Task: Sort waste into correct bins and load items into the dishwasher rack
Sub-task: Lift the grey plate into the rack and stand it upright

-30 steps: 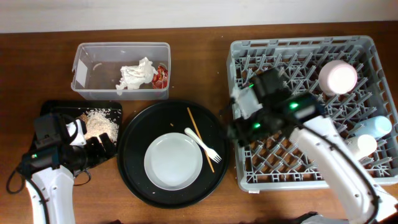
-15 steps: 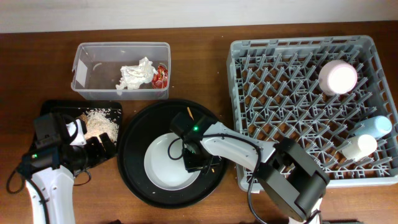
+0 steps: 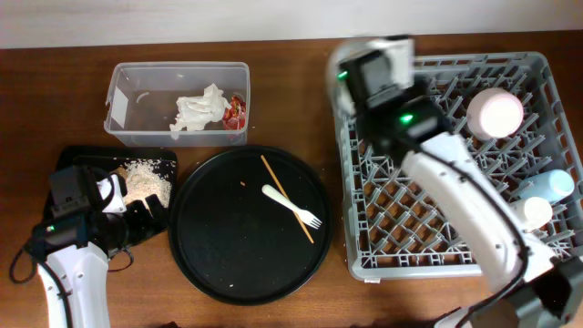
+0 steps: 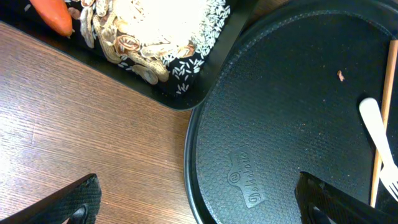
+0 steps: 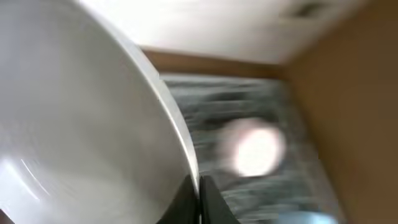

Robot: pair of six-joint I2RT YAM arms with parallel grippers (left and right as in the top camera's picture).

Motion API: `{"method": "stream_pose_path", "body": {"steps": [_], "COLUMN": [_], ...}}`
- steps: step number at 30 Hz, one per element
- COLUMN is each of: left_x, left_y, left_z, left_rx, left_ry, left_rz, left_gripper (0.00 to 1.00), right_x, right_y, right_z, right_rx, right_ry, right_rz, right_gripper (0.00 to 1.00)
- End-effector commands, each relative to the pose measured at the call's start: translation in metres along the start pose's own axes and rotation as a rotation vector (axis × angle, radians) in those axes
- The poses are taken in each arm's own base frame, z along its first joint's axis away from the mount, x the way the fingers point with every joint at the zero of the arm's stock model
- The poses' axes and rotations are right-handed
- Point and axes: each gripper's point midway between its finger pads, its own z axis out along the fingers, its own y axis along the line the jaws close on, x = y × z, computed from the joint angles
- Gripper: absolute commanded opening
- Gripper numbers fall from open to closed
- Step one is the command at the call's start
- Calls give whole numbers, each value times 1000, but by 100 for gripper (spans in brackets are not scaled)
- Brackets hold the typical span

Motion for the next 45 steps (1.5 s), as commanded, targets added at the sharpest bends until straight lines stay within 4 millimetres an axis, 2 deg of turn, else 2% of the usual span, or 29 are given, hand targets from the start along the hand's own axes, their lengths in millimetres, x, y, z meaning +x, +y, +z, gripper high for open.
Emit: {"method": "stream_pose_path", "body": {"steps": [1,3,5,9,12,14,17,19,22,24,29,31,32,33,34,35,36,39,41,42,43,45], "left_x": [-1,-1,-1,-1,-1,-1,-1,-1,-1,-1,-1,-1,-1,-1,-1,-1,-1,-1,-1,-1,-1,0], "left_y": [-1,-1,-1,-1,-1,-1,-1,-1,-1,-1,-1,-1,-1,-1,-1,-1,-1,-1,-1,-1,-1,-1], "left_z": [-2,-2,-2,-2,-2,-2,-2,-2,-2,-2,-2,-2,-2,-2,-2,-2,-2,-2,-2,-2,-2,-2], "left_rx": [10,10,10,10,10,10,10,10,10,10,10,10,10,10,10,10,10,10,10,10,10,10], "left_ry": [-12,-12,-12,-12,-12,-12,-13,-13,-12,-12,-12,-12,-12,-12,-12,-12,-12,-12,-12,-12,-12,-8], "left_rz": [-13,-13,-13,-13,-13,-13,-13,-13,-13,-13,-13,-13,-13,-13,-13,-13,-13,-13,-13,-13,-13,-14], "left_gripper": [99,99,99,99,99,99,99,99,99,99,99,99,99,99,99,99,99,99,99,99,99,99], "right_x": [-10,-2,11,35,43,44,37,36,34,44,68,75,76,83,90,97,103,109,94,84,79,80], "right_y": [-114,-146,-159,-117,-91,-88,-103,-99,-64,-46,-30,12,30,55,75,89,94,94,80,70,59,24], "right_z": [11,27,48,90,100,102,93,92,87,94,102,99,93,83,73,63,54,42,29,25,28,52], "right_rx": [497,574,606,536,490,470,556,532,408,303,245,40,-40,-155,-252,-319,-333,-339,-346,-336,-311,-205], "right_ry": [0,35,90,173,184,187,165,161,147,177,224,250,256,279,306,329,347,365,322,288,277,303], "right_rz": [0,67,66,-48,-59,-56,-49,-48,-77,-84,-100,-97,-102,-119,-135,-157,-192,-232,-197,-166,-145,-65], "right_gripper": [4,4,4,4,4,4,4,4,4,4,4,4,8,25,31,35,43,49,50,54,53,53]}}
